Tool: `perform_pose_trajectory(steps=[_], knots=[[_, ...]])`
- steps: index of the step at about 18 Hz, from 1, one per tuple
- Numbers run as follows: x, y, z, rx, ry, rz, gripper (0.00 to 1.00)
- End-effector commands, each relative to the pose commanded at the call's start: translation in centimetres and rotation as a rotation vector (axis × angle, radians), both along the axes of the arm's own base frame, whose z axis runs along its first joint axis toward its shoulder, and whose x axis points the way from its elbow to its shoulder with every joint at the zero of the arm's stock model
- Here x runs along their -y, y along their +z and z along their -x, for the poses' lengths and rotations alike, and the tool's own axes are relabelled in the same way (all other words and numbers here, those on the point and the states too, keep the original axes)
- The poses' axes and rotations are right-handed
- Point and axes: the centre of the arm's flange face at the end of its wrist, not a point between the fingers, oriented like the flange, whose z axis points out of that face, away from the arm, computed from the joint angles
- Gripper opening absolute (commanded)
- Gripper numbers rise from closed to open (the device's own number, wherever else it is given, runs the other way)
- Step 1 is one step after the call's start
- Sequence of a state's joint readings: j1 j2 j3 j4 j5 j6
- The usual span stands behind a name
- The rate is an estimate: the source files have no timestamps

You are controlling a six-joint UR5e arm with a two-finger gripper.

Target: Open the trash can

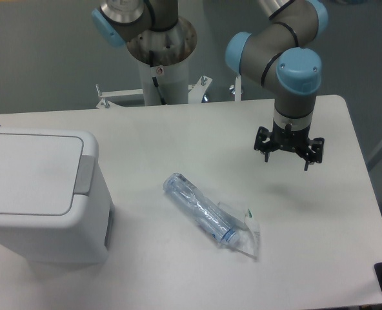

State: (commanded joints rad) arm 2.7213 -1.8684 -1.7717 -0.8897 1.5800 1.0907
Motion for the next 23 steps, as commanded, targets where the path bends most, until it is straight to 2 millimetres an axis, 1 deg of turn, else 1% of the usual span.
perform_pose_trajectory(steps=[9, 14, 17, 20, 22, 23], knots=[[0.0, 0.2, 0.0, 0.0, 0.0, -0.011, 1.0], [-0.4, 0.7, 0.1, -0.008, 0.005, -0.019, 1.0], [-1.0, 0.8, -0.3, 0.015, 0.122, -0.069, 1.0], [-1.6, 0.9, -0.6, 0.049, 0.19, -0.13, 1.0], [-2.1, 1.3, -0.8, 0.063, 0.228, -0.164, 1.0], [-2.6, 1.9, -1.2, 0.067, 0.241, -0.188, 1.0]])
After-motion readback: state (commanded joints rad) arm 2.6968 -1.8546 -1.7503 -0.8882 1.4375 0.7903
